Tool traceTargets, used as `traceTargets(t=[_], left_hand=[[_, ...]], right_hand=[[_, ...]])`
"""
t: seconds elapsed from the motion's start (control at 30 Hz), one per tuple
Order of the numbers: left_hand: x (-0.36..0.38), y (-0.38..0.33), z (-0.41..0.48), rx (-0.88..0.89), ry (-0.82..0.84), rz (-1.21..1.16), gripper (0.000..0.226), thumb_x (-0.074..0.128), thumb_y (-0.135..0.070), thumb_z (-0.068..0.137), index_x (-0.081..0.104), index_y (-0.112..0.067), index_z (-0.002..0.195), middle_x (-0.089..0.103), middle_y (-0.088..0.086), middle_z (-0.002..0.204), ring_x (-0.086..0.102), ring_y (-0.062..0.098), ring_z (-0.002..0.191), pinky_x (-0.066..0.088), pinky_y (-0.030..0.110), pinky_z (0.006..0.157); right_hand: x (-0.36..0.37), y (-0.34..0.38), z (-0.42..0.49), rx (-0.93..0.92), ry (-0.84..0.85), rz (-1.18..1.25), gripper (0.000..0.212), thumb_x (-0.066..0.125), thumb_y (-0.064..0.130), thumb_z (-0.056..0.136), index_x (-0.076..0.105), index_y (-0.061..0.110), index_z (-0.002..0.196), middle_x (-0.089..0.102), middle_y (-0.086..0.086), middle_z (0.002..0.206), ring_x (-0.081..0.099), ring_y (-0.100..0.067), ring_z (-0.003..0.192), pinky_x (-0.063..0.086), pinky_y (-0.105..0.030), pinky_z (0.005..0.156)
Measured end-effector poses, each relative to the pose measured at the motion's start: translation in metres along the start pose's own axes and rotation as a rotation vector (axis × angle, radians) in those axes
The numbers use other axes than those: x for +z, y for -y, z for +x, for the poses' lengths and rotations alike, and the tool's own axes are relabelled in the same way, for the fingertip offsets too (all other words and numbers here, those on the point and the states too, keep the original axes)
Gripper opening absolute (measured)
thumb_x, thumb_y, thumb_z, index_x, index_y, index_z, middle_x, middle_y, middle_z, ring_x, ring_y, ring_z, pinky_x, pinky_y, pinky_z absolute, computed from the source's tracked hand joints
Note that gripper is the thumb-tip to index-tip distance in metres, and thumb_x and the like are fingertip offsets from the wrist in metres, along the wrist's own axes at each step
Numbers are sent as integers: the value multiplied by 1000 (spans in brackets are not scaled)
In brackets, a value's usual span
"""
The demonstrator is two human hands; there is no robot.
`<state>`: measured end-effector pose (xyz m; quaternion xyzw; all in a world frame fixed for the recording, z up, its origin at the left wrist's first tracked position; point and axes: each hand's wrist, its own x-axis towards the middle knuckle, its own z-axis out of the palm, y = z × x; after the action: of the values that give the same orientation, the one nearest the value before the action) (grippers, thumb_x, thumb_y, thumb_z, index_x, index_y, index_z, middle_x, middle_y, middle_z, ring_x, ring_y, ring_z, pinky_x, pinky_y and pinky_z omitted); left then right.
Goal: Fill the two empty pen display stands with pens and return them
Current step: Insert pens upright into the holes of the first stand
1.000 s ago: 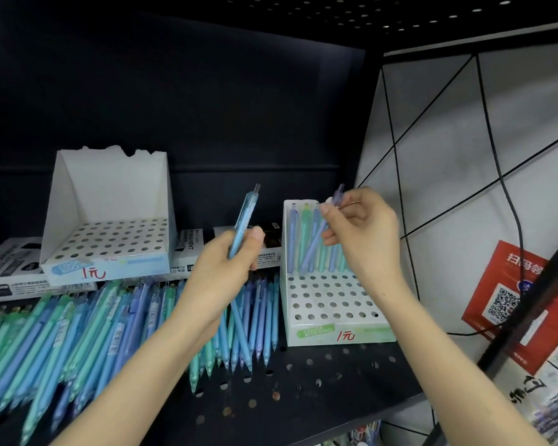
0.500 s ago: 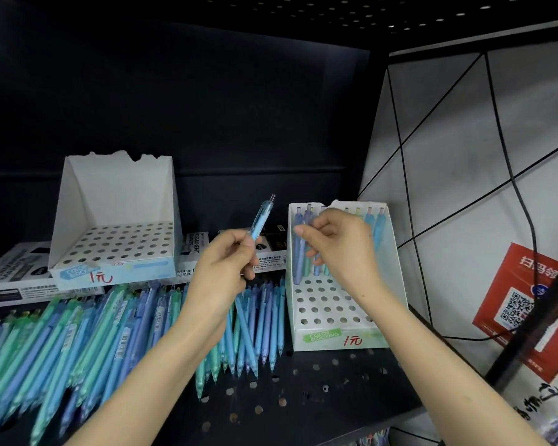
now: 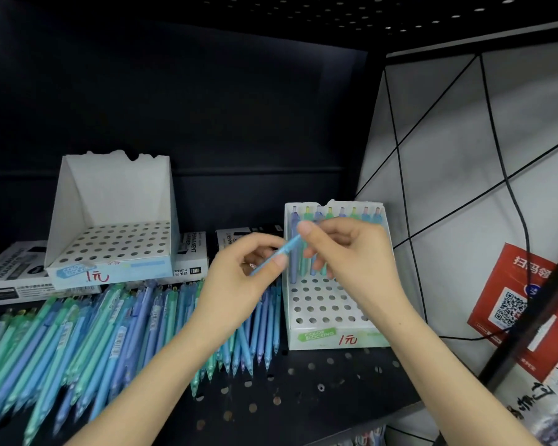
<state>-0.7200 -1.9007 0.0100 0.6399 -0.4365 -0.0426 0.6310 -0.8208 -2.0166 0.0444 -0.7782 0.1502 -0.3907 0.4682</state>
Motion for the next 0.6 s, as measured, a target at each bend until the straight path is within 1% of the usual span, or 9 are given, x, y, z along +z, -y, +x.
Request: traceTargets(t=[0.07, 0.13, 0.23, 0.3, 0.33, 0.4, 0.47, 0.53, 0.6], left_hand=[[4, 2, -3, 62, 20, 109, 28, 67, -15, 83, 65, -41, 94, 64, -12, 87, 59, 8, 83, 50, 28, 75], [5, 4, -4, 69, 38, 164, 32, 67, -21, 82, 62, -45, 103, 63, -14, 94, 58, 5, 91, 49, 27, 81], [3, 11, -3, 42, 60, 304, 38, 62, -35, 85, 53, -45, 121, 57, -22, 112, 52, -1, 106, 45, 31, 95], [2, 14, -1, -7, 86, 412, 47, 59, -40, 86, 46, -41, 131, 51, -19, 128, 47, 4, 119, 40, 37, 103], [2, 15, 0, -29, 104, 451, 51, 58, -42, 86, 42, -39, 134, 48, -17, 134, 44, 6, 124, 37, 38, 106], [2, 17, 0, -58, 150, 518, 59, 59, -43, 86, 35, -38, 140, 39, -14, 143, 36, 8, 133, 29, 36, 112], [4, 19, -1, -74, 188, 559, 64, 60, -42, 86, 29, -38, 143, 32, -16, 147, 26, 7, 138, 16, 27, 112], [4, 21, -1, -81, 208, 553, 67, 60, -40, 86, 25, -40, 143, 29, -17, 149, 22, 6, 139, 15, 23, 109], [4, 24, -1, -79, 214, 527, 69, 62, -40, 85, 25, -41, 143, 28, -17, 149, 24, 6, 138, 17, 25, 110]], right_hand=[[-1, 1, -3, 36, 13, 27, 20, 63, 27, 86, 68, 10, 76, 65, -1, 58, 58, -7, 49, 46, -19, 49], [-9, 2, -1, 63, -20, 63, 15, 58, 20, 91, 66, 13, 82, 65, -2, 60, 61, -12, 53, 53, -26, 55], [-32, 2, 8, -11, -166, 20, 15, 51, 17, 95, 63, 21, 87, 62, -1, 70, 59, -5, 57, 53, -20, 59], [-39, -3, 14, -82, -235, -94, 13, 49, 16, 96, 61, 19, 91, 60, 4, 73, 56, -1, 59, 50, -16, 58], [-39, -7, 16, -111, -239, -168, 12, 49, 17, 95, 61, 18, 94, 60, 6, 74, 57, -2, 61, 51, -19, 60], [-32, -13, 18, -152, -216, -294, 10, 50, 19, 95, 60, 19, 98, 59, 8, 75, 58, -9, 67, 52, -27, 64], [-23, -19, 20, -191, -193, -382, 14, 50, 20, 95, 61, 16, 103, 59, 9, 75, 58, -12, 70, 51, -30, 66], [-15, -23, 22, -224, -169, -437, 20, 51, 20, 95, 62, 12, 110, 61, 4, 76, 58, -13, 70, 49, -29, 67], [-8, -25, 24, -229, -128, -446, 25, 53, 20, 94, 60, 10, 116, 64, -5, 78, 59, -19, 71, 48, -29, 67]])
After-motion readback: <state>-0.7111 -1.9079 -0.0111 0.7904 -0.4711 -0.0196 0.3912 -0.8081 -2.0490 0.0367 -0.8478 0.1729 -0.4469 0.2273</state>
